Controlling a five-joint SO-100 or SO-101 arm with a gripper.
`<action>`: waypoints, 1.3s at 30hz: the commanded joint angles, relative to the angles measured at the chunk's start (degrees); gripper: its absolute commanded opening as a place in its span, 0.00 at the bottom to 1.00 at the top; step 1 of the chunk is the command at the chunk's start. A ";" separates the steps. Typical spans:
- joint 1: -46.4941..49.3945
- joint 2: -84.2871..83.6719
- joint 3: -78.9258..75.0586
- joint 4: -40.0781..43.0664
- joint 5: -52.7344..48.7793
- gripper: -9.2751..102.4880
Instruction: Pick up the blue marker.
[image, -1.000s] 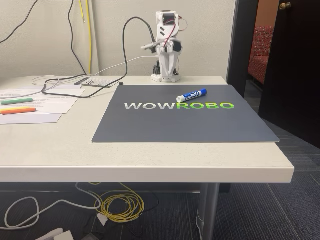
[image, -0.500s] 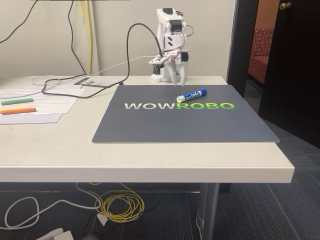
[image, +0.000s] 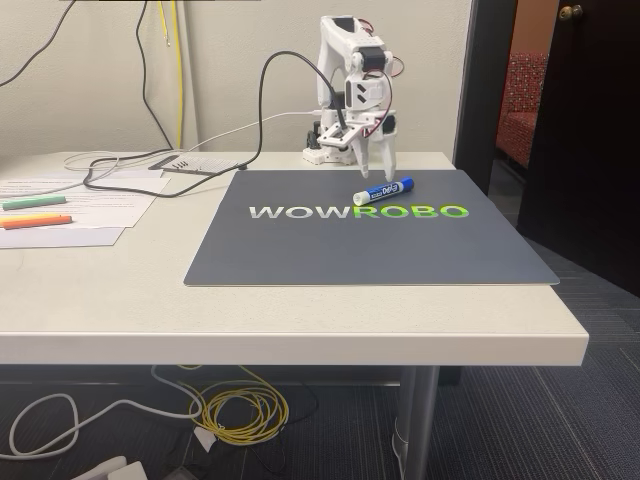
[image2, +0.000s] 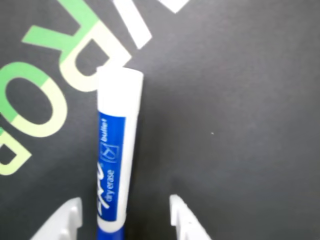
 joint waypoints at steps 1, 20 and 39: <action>-0.62 -1.32 -3.52 0.26 0.09 0.31; -0.97 -11.43 -9.76 1.05 -2.99 0.35; -1.14 -13.01 -9.76 0.62 -2.99 0.29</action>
